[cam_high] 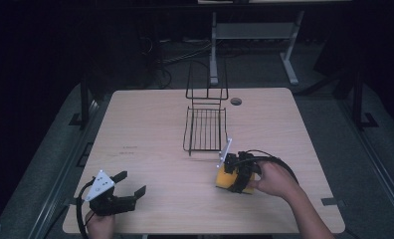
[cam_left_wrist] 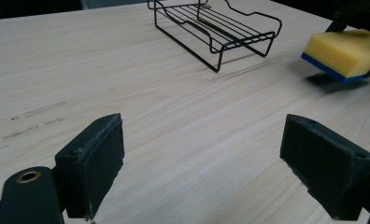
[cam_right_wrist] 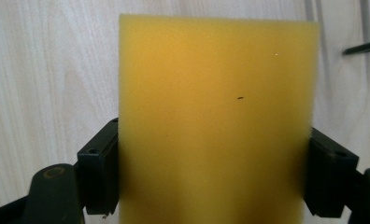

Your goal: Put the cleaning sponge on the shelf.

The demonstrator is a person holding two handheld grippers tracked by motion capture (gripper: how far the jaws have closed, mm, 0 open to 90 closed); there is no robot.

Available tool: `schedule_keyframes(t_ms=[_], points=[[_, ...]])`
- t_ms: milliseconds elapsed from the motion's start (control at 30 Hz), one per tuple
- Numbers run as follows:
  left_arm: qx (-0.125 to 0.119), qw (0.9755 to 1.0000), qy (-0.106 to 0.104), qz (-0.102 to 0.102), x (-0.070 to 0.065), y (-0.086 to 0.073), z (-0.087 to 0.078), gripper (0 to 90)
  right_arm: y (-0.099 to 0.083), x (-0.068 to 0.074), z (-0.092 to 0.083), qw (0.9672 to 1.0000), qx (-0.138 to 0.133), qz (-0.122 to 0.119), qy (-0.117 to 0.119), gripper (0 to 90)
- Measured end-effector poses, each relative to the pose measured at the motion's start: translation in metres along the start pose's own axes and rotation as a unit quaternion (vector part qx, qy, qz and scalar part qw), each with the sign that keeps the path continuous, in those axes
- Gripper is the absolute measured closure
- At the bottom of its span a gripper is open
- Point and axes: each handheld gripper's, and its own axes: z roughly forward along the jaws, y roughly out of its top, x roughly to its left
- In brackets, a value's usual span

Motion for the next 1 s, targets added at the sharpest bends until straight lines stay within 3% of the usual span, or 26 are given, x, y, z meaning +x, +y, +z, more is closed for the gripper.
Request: schedule_keyframes(t_ms=[1000], points=[[-0.005,1.0000,-0.003,-0.003,0.000,0.000,0.000,12.9,0.041,-0.022,0.000,0.9998,-0.006,-0.019,0.010,21.8]])
